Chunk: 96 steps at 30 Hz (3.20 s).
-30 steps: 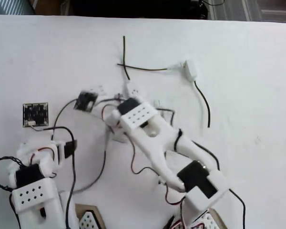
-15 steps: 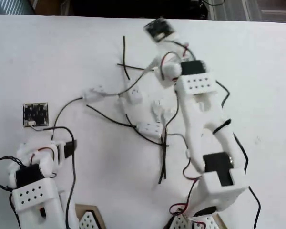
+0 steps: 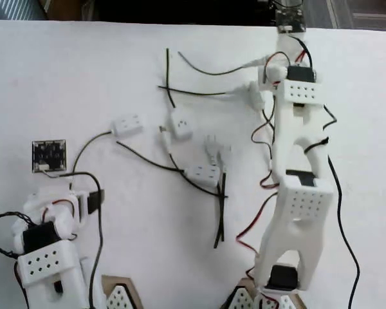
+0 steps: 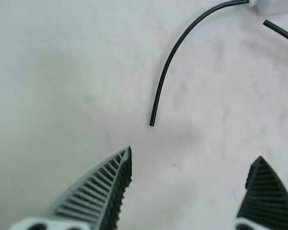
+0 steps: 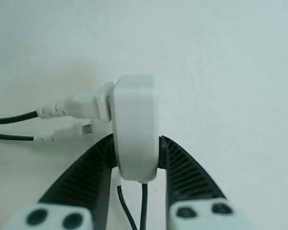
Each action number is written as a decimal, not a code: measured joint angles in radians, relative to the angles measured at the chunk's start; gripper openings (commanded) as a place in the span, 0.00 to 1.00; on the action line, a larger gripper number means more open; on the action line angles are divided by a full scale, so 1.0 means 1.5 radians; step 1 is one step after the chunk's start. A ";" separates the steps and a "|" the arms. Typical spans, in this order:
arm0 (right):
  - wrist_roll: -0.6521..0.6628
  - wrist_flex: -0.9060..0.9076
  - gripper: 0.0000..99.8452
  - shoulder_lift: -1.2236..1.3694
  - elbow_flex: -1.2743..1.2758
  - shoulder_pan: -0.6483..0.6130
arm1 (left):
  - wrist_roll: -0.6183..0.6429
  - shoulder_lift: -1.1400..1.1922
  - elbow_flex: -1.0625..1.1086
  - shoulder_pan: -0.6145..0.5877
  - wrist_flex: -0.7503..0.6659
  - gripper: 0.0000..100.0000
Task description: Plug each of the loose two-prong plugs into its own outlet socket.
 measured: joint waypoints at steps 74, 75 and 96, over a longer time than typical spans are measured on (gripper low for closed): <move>-0.015 0.279 0.02 -0.265 0.500 -0.404 | 0.000 0.000 0.000 0.000 0.000 0.37; -0.015 0.280 0.02 -0.278 0.502 -0.393 | 0.000 0.000 0.000 0.000 0.000 0.37; 0.018 0.175 0.16 -0.247 0.505 -0.233 | 0.000 0.000 0.000 0.000 0.000 0.37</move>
